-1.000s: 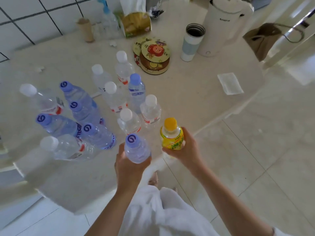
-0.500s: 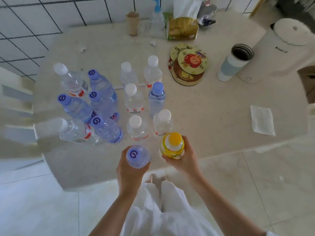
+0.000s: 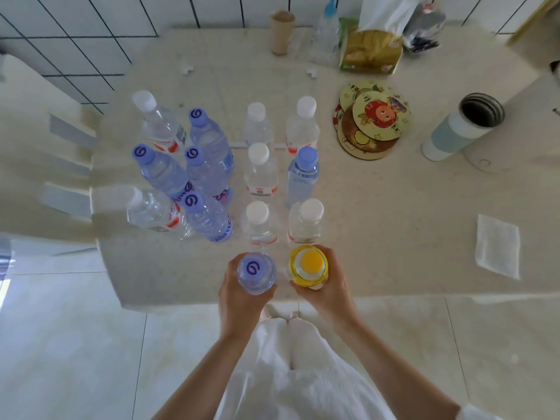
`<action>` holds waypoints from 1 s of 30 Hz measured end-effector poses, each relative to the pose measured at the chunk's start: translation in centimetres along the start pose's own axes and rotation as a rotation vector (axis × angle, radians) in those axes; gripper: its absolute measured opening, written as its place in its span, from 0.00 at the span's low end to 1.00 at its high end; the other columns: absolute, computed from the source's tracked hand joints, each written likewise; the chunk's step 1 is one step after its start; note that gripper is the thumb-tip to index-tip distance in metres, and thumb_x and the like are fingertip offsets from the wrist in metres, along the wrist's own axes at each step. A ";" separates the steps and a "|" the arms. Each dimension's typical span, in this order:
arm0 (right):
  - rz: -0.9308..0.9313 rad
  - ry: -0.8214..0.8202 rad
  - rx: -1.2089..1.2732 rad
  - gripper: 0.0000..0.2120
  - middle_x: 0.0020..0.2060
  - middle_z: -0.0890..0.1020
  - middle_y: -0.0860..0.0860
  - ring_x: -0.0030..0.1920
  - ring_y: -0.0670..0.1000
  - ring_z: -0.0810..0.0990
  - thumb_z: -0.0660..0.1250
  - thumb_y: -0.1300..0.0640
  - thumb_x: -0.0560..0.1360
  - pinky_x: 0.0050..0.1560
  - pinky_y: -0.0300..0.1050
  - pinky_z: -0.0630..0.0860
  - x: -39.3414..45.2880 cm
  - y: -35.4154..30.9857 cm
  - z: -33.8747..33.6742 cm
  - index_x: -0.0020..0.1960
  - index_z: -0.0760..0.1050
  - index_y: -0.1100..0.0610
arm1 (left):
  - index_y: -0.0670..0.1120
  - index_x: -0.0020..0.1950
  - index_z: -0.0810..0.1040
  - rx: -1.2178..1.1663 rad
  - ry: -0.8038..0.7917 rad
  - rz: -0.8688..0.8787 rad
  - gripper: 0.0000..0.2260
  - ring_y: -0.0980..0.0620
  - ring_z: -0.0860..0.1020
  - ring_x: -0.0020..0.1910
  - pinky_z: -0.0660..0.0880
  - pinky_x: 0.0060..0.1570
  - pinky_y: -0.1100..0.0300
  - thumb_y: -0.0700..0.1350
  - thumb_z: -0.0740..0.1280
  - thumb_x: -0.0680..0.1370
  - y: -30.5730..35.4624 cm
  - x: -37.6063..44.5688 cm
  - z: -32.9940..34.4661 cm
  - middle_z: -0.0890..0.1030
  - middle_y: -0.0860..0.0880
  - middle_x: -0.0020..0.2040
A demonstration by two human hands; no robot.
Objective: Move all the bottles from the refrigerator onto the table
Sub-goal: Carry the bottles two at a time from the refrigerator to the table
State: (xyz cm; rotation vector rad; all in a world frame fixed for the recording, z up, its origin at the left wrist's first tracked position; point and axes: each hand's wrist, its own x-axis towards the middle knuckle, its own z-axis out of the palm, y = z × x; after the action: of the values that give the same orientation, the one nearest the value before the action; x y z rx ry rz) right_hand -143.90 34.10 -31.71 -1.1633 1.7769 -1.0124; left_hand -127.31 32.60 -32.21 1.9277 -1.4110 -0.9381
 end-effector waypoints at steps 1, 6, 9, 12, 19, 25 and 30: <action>-0.009 0.005 -0.016 0.34 0.52 0.80 0.46 0.51 0.46 0.80 0.80 0.55 0.58 0.50 0.42 0.77 0.0 0.0 0.0 0.57 0.69 0.36 | 0.59 0.55 0.69 -0.001 0.008 -0.008 0.31 0.57 0.76 0.43 0.67 0.41 0.78 0.45 0.82 0.60 0.1 -0.1 0.1 0.78 0.59 0.46; -0.019 0.022 -0.064 0.37 0.52 0.79 0.47 0.52 0.44 0.79 0.80 0.55 0.57 0.50 0.39 0.75 -0.1 0.2 0.0 0.55 0.66 0.29 | 0.60 0.56 0.69 -0.034 0.008 -0.020 0.31 0.56 0.77 0.45 0.68 0.42 0.75 0.46 0.82 0.61 0.2 -0.3 0.2 0.79 0.57 0.49; -0.013 0.012 -0.089 0.38 0.52 0.78 0.46 0.52 0.39 0.77 0.80 0.55 0.57 0.49 0.29 0.71 0.0 0.4 0.0 0.54 0.66 0.26 | 0.60 0.56 0.68 -0.040 -0.012 -0.022 0.32 0.57 0.77 0.44 0.68 0.40 0.78 0.46 0.82 0.61 0.3 -0.3 0.0 0.78 0.59 0.48; -0.004 -0.008 -0.103 0.36 0.52 0.79 0.46 0.51 0.39 0.77 0.81 0.57 0.57 0.49 0.29 0.71 0.0 0.3 -0.1 0.52 0.67 0.28 | 0.58 0.57 0.70 -0.073 -0.033 -0.022 0.31 0.56 0.78 0.46 0.71 0.44 0.72 0.46 0.82 0.61 0.2 -0.3 -0.2 0.79 0.57 0.49; 0.009 -0.099 -0.071 0.35 0.57 0.79 0.44 0.58 0.48 0.77 0.78 0.57 0.60 0.57 0.47 0.75 -0.9 -0.5 -1.6 0.60 0.66 0.38 | 0.54 0.64 0.73 -0.244 -0.117 -0.005 0.33 0.54 0.80 0.54 0.77 0.52 0.60 0.41 0.81 0.63 -0.4 -1.0 -1.6 0.81 0.55 0.56; 0.135 -0.090 -0.122 0.25 0.53 0.77 0.48 0.56 0.50 0.76 0.74 0.52 0.71 0.54 0.43 0.72 -3.7 -1.0 -2.6 0.63 0.69 0.55 | 0.52 0.66 0.73 -0.278 -0.058 -0.053 0.27 0.50 0.80 0.54 0.81 0.49 0.53 0.33 0.72 0.70 -0.9 -2.5 -2.9 0.80 0.51 0.58; 0.159 -0.198 -0.143 0.22 0.51 0.79 0.49 0.54 0.51 0.78 0.72 0.53 0.72 0.56 0.43 0.73 -7.0 -2.1 -2.3 0.63 0.70 0.56 | 0.46 0.60 0.76 -0.285 0.017 -0.027 0.17 0.50 0.81 0.49 0.76 0.44 0.70 0.32 0.68 0.74 -1.0 -5.6 -4.7 0.82 0.50 0.53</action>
State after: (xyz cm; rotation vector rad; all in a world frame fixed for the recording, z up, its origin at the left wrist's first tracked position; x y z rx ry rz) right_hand -143.31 40.58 -27.73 -1.1461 1.7731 -0.6629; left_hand -124.11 38.44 -29.03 1.7408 -1.1731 -1.0698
